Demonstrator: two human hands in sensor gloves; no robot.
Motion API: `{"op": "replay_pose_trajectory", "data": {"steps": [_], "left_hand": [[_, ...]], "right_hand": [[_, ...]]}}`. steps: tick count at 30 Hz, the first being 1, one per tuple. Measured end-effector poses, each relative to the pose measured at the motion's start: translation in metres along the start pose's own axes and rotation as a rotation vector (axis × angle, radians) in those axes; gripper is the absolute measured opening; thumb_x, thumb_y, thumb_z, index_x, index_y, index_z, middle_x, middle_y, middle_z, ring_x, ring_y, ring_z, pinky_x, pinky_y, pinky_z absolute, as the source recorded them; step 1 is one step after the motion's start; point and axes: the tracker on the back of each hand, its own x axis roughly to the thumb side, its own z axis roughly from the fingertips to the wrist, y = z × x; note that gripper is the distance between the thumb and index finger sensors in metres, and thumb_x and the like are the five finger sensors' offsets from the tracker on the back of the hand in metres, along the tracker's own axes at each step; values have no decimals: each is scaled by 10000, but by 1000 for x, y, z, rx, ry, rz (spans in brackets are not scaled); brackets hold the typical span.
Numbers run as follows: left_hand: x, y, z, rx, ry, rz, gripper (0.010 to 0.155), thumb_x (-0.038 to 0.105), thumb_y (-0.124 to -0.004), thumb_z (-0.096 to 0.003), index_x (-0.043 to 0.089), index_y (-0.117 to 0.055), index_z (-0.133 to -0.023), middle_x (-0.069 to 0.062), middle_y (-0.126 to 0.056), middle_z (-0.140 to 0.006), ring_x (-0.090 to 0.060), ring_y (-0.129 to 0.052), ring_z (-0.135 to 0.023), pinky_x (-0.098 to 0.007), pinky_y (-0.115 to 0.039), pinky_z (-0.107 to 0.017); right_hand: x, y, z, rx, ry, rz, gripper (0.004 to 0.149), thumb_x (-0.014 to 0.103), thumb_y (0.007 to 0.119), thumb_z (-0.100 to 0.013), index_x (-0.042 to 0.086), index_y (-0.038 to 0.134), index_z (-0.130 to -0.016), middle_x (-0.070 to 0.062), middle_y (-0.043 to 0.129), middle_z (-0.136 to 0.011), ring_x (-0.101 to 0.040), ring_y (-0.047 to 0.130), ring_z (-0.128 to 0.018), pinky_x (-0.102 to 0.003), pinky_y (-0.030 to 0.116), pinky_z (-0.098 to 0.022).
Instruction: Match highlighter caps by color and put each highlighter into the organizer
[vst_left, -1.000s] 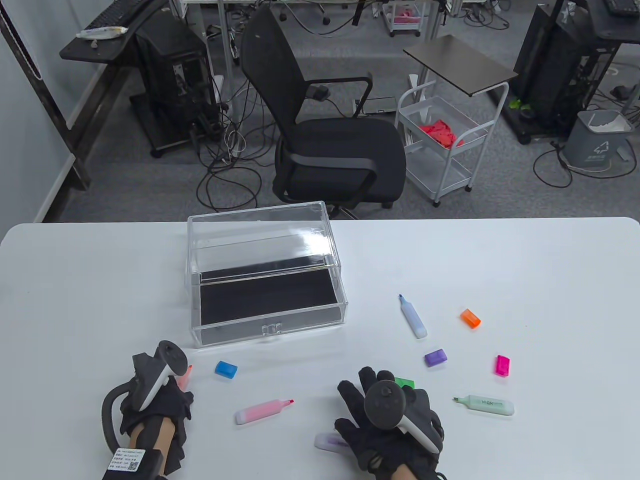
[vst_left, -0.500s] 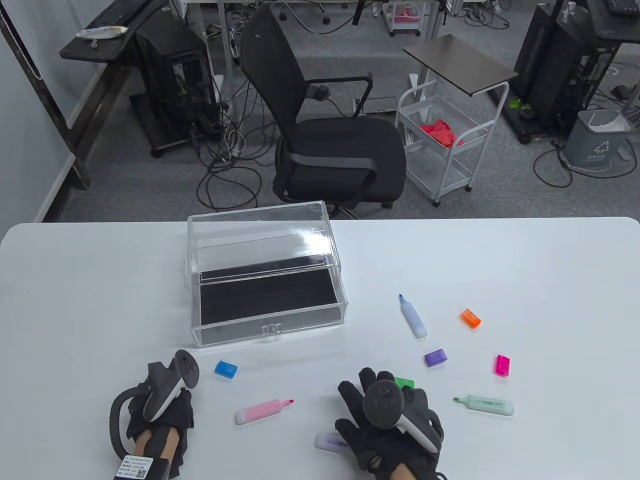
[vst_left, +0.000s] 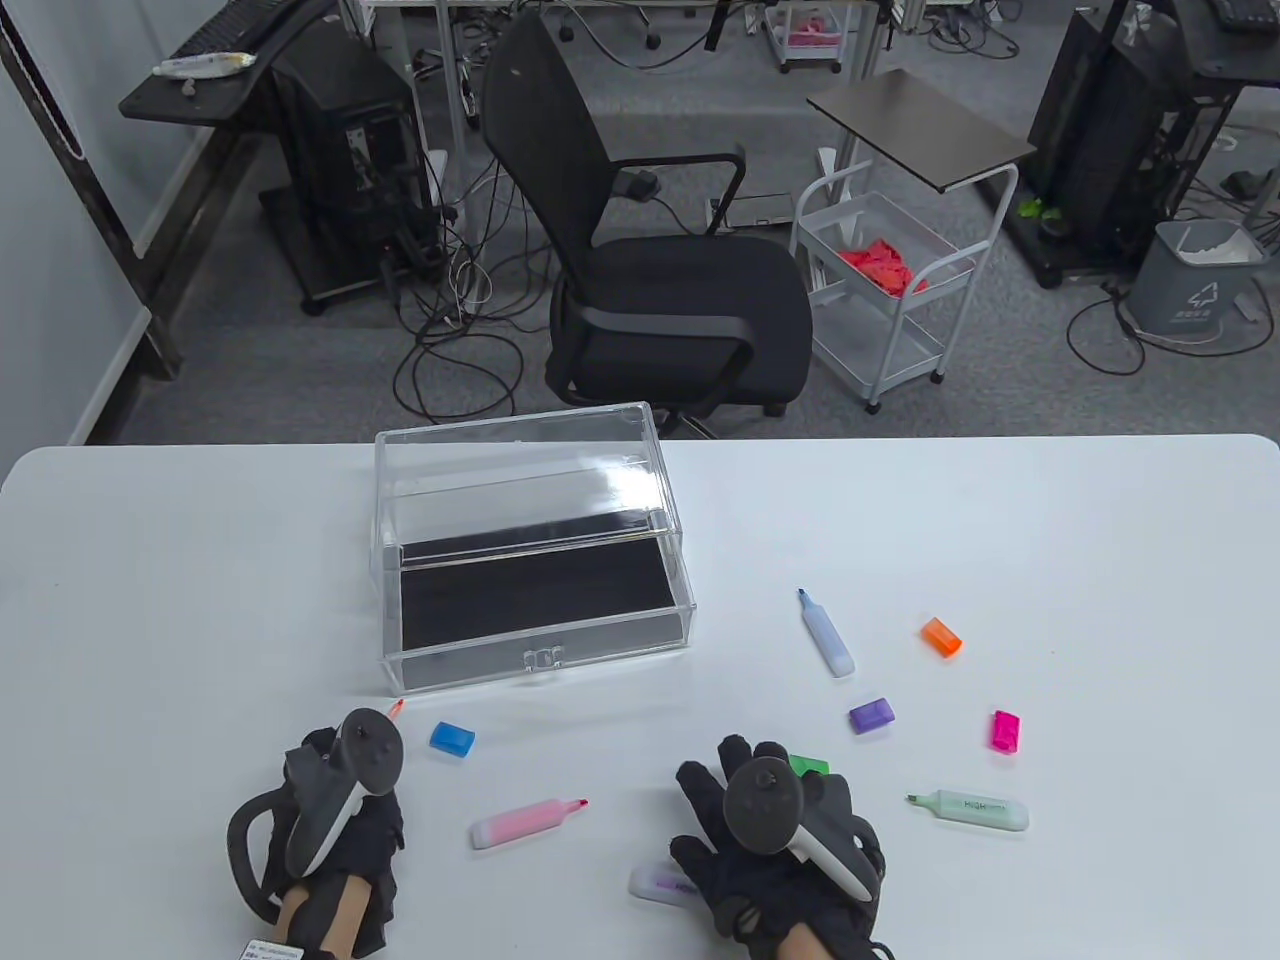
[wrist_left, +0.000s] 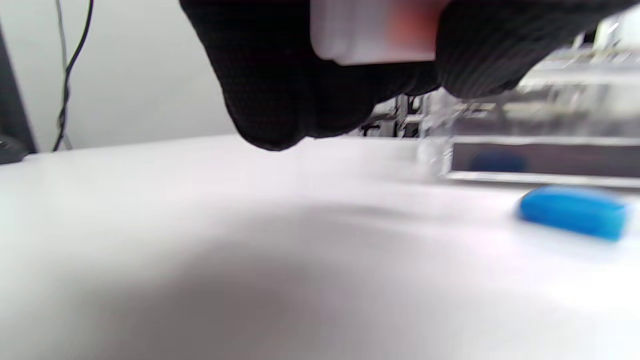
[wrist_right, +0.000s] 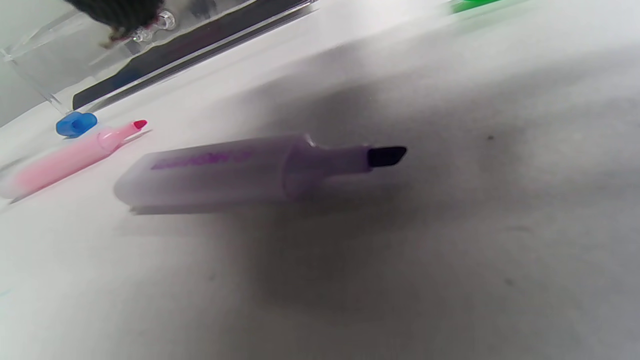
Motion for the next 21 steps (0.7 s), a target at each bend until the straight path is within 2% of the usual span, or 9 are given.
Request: {"op": "replay_pose_trajectory", "data": {"steps": [7, 10, 13, 18, 21], "left_hand": [[42, 18, 32, 47, -114, 75, 566, 477, -722, -479, 298, -588, -1000, 60, -779, -906, -191, -1003, -730, -351, -928, -524], [62, 16, 40, 34, -149, 116, 561, 476, -733, -480, 318, -599, -1001, 78, -841, -881, -194, -1051, -695, -351, -952, -496], [78, 10, 46, 41, -190, 86, 560, 484, -732, -480, 341, -595, -1004, 100, -856, -870, -167, -1067, -659, -332, -955, -482], [83, -7, 50, 71, -260, 131, 567, 481, -676, -491, 357, -511, -1019, 120, -777, -899, -162, -961, -713, -318, -894, -525], [80, -9, 52, 81, -252, 100, 570, 480, -661, -493, 355, -493, -1024, 120, -757, -904, -163, -934, -723, -312, -874, -539]], "right_hand": [[1, 2, -1, 5, 5, 2, 696, 542, 716, -431, 438, 395, -1040, 61, 104, -1137, -261, 1, -1033, -624, 16, -672], [-1, 3, -1, 8, 15, 7, 697, 542, 716, -431, 436, 396, -1041, 59, 105, -1138, -260, 3, -1033, -624, 16, -672], [-2, 3, -1, 6, 17, 3, 698, 542, 716, -431, 437, 394, -1040, 58, 107, -1137, -261, 4, -1033, -624, 17, -672], [-1, 6, -2, 14, 10, 8, 698, 543, 715, -431, 437, 392, -1040, 57, 108, -1137, -261, 5, -1033, -625, 18, -671], [0, 11, -4, 40, 9, 20, 699, 543, 716, -430, 439, 391, -1039, 60, 106, -1136, -259, 2, -1032, -623, 14, -671]]}}
